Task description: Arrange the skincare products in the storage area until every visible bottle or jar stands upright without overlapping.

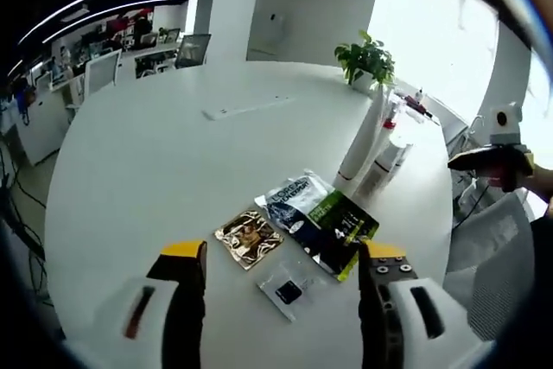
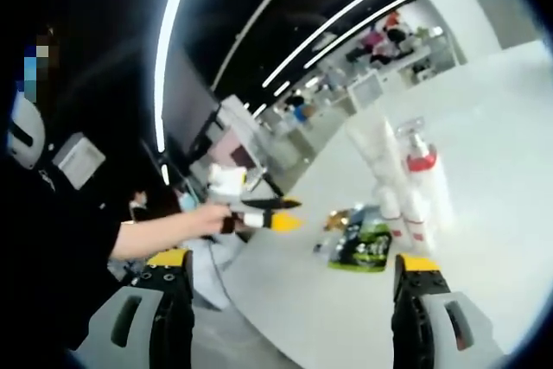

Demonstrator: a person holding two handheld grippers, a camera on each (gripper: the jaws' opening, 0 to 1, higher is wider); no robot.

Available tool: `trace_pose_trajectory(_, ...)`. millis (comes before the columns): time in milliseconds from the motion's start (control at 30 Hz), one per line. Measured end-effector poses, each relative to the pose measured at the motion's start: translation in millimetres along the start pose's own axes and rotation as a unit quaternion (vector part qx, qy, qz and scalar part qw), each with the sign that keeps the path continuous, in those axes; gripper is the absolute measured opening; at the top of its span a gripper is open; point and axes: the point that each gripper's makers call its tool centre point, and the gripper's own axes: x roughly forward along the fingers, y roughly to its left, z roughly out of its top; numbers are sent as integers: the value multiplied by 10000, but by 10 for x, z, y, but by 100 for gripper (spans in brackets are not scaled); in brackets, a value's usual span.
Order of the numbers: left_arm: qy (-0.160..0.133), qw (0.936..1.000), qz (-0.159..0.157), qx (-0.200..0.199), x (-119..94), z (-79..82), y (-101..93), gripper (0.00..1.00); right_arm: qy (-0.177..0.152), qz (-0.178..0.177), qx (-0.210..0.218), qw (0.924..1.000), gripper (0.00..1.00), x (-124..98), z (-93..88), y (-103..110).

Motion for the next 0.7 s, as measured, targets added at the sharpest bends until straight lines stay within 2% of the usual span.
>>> trace_pose_trajectory(133,-18,10000,30,15,-163,-48,-134,81,-2,-43,-88,10000,99,-55,-18,15)
trace_pose_trajectory(333,-246,9996,84,-82,-425,-42,-304,90,-1,-109,-180,9998,99,-140,-30,13)
trace_pose_trajectory(533,-440,9988,162,-108,-681,-72,-445,96,-54,-174,-292,9994,99,-233,-8,53)
trace_pose_trajectory(700,-474,9984,250,-164,-833,-157,-530,99,38,-270,-407,9988,99,-305,-66,14)
